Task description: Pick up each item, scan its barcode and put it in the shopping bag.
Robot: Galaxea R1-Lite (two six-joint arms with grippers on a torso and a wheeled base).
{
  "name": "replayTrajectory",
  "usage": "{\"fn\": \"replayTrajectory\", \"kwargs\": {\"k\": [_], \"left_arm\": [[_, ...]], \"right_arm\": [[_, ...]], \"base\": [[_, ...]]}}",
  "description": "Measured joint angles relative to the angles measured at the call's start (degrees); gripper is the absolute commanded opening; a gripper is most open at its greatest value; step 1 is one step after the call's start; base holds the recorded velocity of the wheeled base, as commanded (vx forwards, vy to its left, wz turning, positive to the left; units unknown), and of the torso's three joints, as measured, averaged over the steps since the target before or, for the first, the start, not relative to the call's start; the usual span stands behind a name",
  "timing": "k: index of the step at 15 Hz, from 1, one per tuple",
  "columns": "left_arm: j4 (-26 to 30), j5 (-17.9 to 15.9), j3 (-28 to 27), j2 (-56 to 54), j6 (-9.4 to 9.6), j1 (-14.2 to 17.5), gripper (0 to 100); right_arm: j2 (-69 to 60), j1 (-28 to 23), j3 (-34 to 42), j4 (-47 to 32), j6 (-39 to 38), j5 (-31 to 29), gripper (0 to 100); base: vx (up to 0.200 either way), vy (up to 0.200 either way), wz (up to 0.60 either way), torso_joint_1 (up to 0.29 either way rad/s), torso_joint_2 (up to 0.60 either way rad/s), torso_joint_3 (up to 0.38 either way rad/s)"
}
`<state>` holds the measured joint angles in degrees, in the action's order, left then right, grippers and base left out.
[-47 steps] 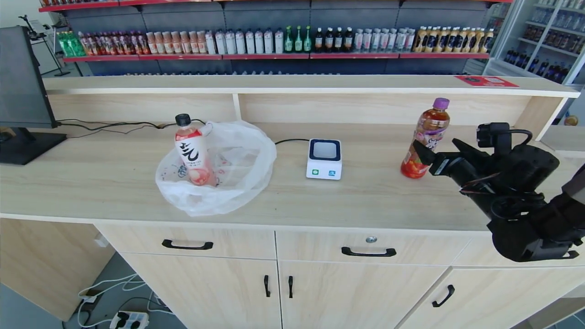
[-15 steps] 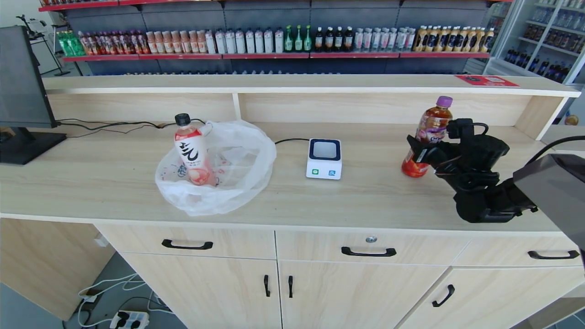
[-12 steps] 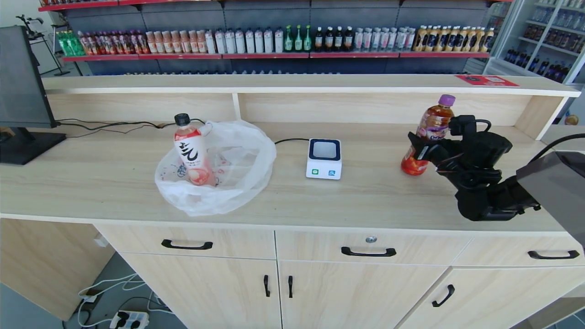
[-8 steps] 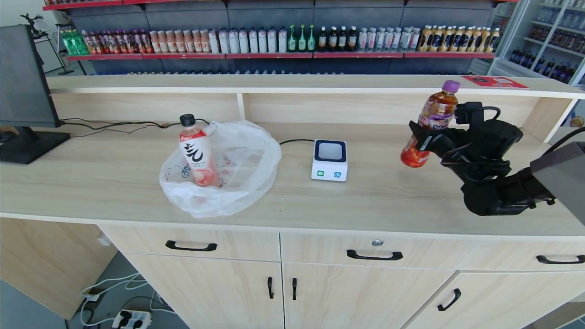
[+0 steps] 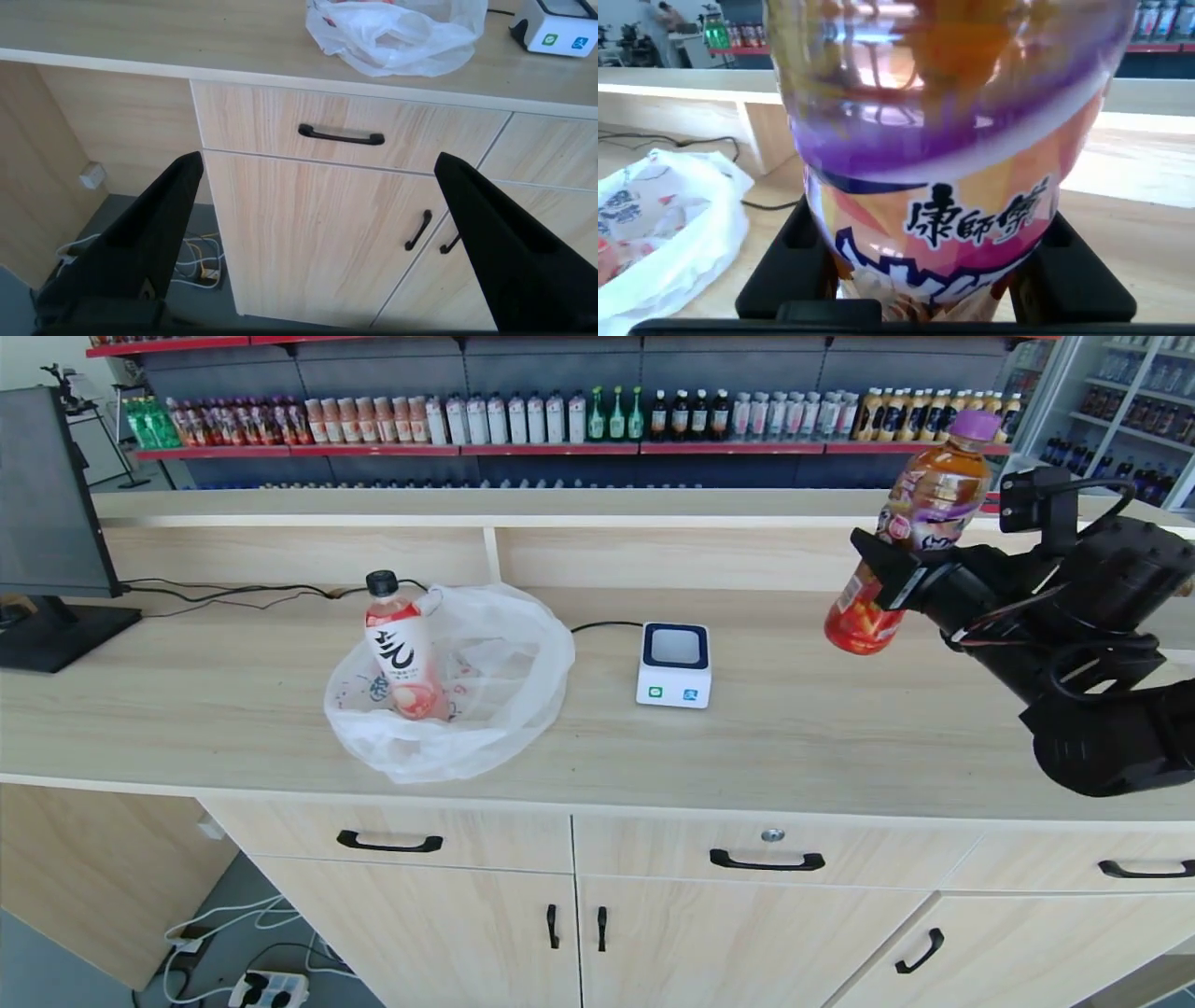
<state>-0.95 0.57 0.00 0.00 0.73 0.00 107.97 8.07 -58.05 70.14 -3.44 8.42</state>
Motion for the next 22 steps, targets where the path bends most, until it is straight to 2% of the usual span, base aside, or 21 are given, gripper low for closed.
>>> {"fn": "replayTrajectory", "kwargs": {"k": [2,6,9,14,18,22], "left_arm": [[0.02,0.02,0.0,0.0,-0.02,-0.02,100],[0.0,0.02,0.0,0.02,0.09,-0.05,100],[0.09,0.02,0.0,0.02,0.16,0.0,100],[0.09,0.05,0.0,0.0,0.16,-0.05,100],[0.09,0.02,0.0,0.02,0.16,0.0,100],[0.09,0.0,0.0,0.02,0.16,-0.02,100]], "right_arm": [[-7.29,6.31,8.41,-0.29,-0.17,-0.88,0],[-16.52,24.78,17.24,-0.27,-4.04,-3.32,0],[-20.19,34.4,20.54,0.41,-14.24,-4.07,0],[-23.97,44.63,21.46,1.12,-33.82,-2.66,0],[-25.48,50.73,21.67,1.16,-40.92,-0.84,0],[-25.5,52.26,21.96,1.82,-47.54,-0.17,0]], "base": [[0.0,0.0,0.0,0.0,0.0,0.0],[0.0,0.0,0.0,0.0,0.0,0.0],[0.0,0.0,0.0,0.0,0.0,0.0],[0.0,0.0,0.0,0.0,0.0,0.0],[0.0,0.0,0.0,0.0,0.0,0.0],[0.0,0.0,0.0,0.0,0.0,0.0]]}}
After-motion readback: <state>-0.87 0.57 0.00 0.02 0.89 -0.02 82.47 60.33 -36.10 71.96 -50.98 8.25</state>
